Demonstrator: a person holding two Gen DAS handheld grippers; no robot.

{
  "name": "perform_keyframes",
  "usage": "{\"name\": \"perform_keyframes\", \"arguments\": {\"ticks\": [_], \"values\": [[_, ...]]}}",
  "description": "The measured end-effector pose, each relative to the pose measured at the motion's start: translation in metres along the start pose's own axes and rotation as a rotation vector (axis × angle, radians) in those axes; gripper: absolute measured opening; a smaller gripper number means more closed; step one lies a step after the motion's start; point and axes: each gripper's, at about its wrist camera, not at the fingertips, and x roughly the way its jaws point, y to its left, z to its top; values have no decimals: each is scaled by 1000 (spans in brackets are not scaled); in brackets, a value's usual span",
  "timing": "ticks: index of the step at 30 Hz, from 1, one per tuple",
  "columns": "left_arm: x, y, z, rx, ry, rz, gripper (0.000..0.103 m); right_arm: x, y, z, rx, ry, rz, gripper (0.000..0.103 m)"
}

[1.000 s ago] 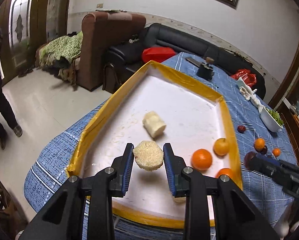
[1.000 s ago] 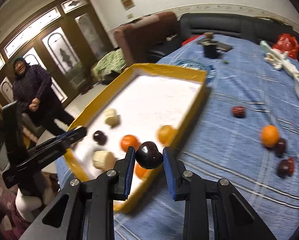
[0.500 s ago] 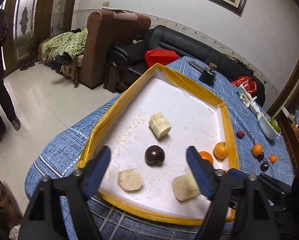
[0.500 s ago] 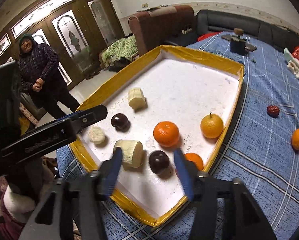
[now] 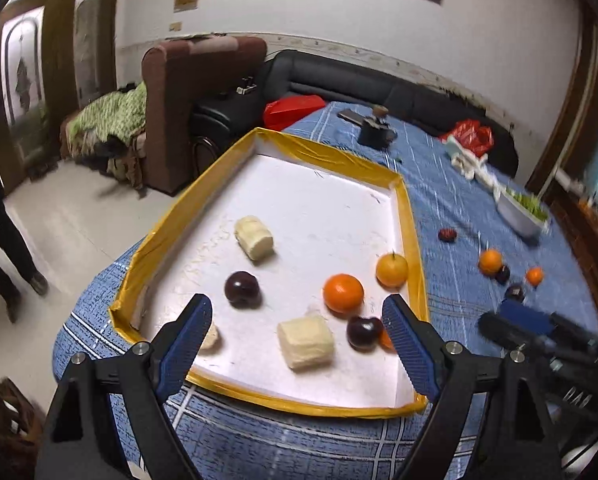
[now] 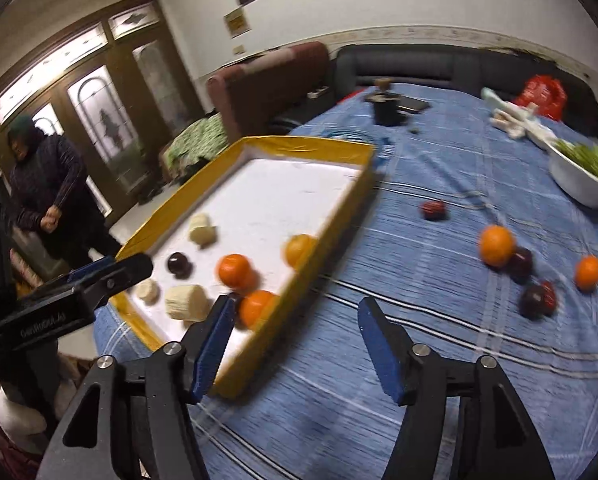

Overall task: Organize fruits
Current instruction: 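Move both grippers back over the oranges on the tablecloth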

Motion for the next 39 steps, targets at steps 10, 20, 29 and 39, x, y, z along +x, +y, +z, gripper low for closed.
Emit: {"name": "perform_keyframes", "arguments": {"ticks": [10, 20, 29, 39], "values": [[-26, -47, -7, 178, -99, 166, 87, -33, -55, -16, 99, -36, -55, 70], [-40, -75, -12, 233, -114, 153, 87, -66, -86, -27, 151, -98, -74, 73], [-34, -104, -21, 306, -95, 104, 87, -87, -122, -38, 221, -127, -116, 73], [-5, -111, -24, 250, 44, -132, 87, -89, -166, -22, 255, -108, -229, 73]]}}
